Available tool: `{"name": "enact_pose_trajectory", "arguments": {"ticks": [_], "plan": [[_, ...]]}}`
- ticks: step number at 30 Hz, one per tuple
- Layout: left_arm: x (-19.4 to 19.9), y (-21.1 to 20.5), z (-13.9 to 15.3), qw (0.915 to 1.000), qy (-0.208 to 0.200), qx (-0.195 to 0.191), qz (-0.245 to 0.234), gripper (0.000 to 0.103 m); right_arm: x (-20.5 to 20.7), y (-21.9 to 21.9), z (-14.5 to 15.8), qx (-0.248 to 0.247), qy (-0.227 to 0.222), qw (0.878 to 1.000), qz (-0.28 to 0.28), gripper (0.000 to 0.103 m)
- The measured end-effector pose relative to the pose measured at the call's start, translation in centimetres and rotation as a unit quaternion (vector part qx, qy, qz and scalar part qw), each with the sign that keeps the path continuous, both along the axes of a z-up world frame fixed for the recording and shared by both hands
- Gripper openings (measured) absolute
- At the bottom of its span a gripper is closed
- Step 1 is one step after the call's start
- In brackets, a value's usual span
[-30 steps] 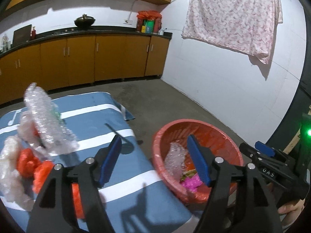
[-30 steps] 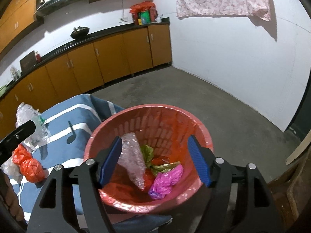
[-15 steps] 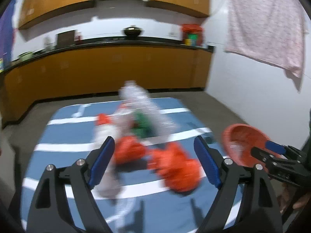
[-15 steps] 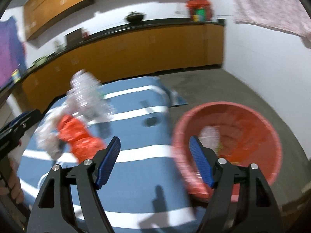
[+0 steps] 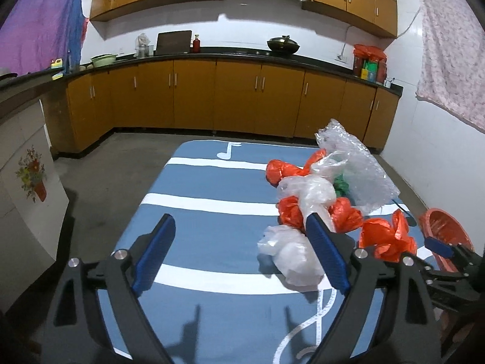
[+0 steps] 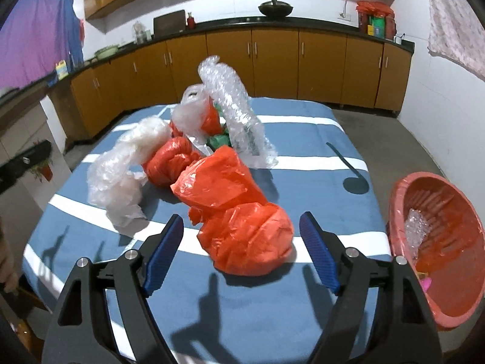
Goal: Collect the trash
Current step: 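Move both tools back over the table toward the remaining bags, then grasp a red bag with the right tool while the left tool grasps a white bag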
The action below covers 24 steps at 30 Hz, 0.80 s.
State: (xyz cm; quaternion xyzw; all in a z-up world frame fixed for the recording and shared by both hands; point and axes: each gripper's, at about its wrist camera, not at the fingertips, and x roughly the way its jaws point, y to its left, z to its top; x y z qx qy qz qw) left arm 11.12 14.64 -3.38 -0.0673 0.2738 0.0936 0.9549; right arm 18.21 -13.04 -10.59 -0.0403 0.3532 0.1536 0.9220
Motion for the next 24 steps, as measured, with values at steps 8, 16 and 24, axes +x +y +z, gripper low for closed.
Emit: {"name": "enact_pose_trajectory", "arguments": {"ticks": [8, 16, 24], "plan": [[1.6, -0.6, -0.7, 0.9997, 0.008, -0.012, -0.017, 0.089, 1.7, 0.7, -1.9, -0.029, 0.019, 0.999, -0.005, 0.07], [4.2, -2.7, -1.1, 0.9984, 0.02, -0.024, -0.047, 0.089, 1.6, 0.0, -2.4, -0.021, 0.036, 0.999, -0.004, 0.049], [8.4, -5.1, -2.9, 0.9949, 0.074, -0.013, -0.067, 0.07, 0.6, -2.5, -1.5, 0.0, 0.038, 0.999, -0.031, 0.048]]}}
